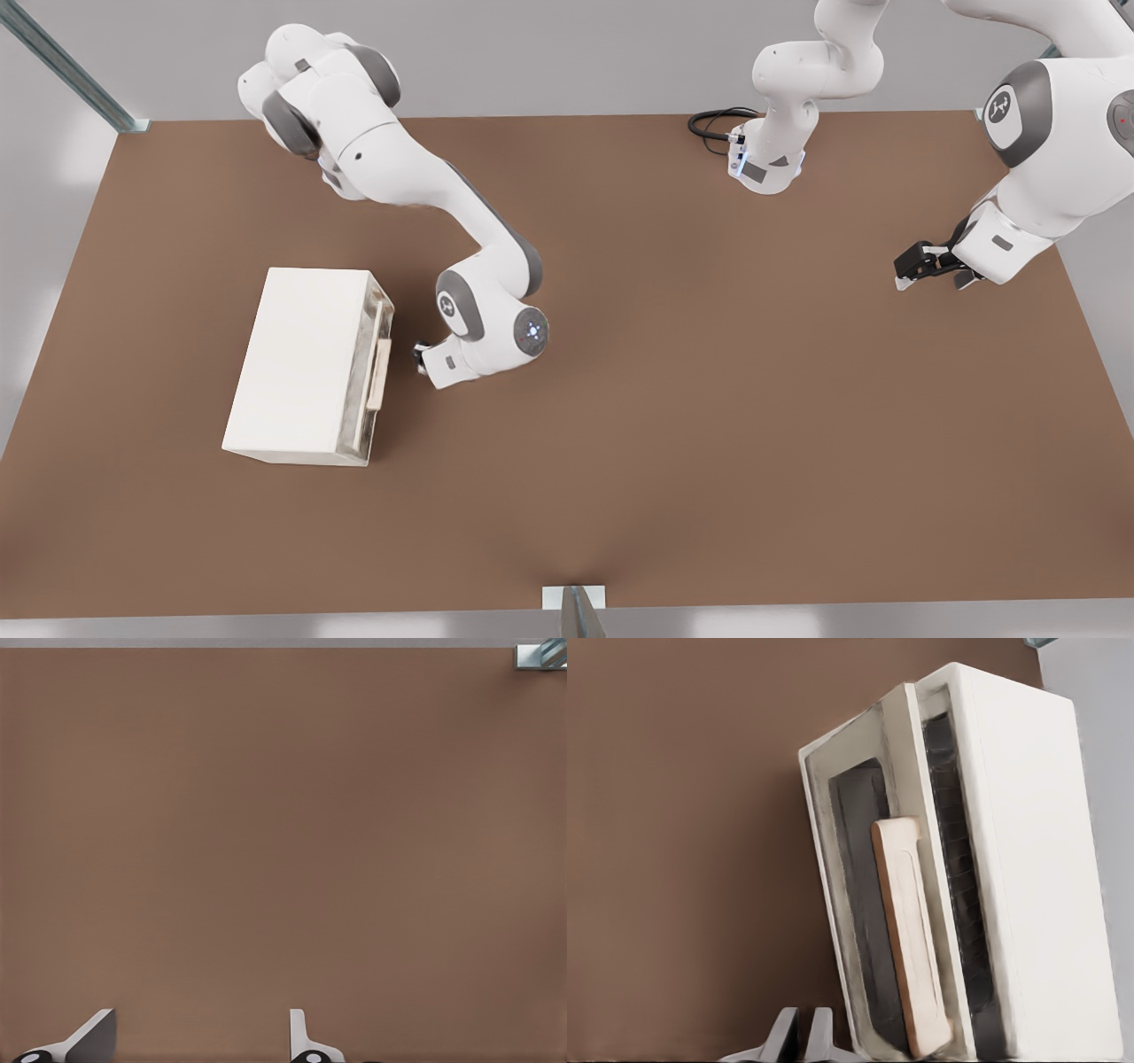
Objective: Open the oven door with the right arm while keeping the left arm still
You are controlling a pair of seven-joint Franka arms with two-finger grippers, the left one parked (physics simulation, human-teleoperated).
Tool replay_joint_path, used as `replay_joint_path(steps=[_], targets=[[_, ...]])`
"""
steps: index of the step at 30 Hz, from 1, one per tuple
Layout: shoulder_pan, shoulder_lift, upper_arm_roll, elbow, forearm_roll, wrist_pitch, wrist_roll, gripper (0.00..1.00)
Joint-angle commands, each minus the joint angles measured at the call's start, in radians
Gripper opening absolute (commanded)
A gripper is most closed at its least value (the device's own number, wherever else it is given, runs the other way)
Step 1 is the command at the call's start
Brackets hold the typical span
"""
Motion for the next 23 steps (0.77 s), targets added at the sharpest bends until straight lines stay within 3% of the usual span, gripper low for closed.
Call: replay_joint_path(steps=[1,2,4,6,8,10,23], targets=[[-0.032,-0.004,0.002,0.065,0.192,-0.017,0.038,1.00],[-0.099,-0.024,0.002,0.093,0.281,-0.012,-0.174,1.00],[-0.205,-0.085,0.015,0.134,0.288,-0.004,-0.691,1.00],[-0.325,-0.194,0.008,0.127,0.379,-0.006,-0.918,1.00],[-0.455,-0.400,0.020,-0.016,0.382,-0.003,-1.123,1.00],[-0.496,-0.550,0.018,-0.163,0.377,0.002,-1.119,1.00],[-0.570,-0.524,0.012,-0.113,0.374,-0.004,-1.122,1.00]])
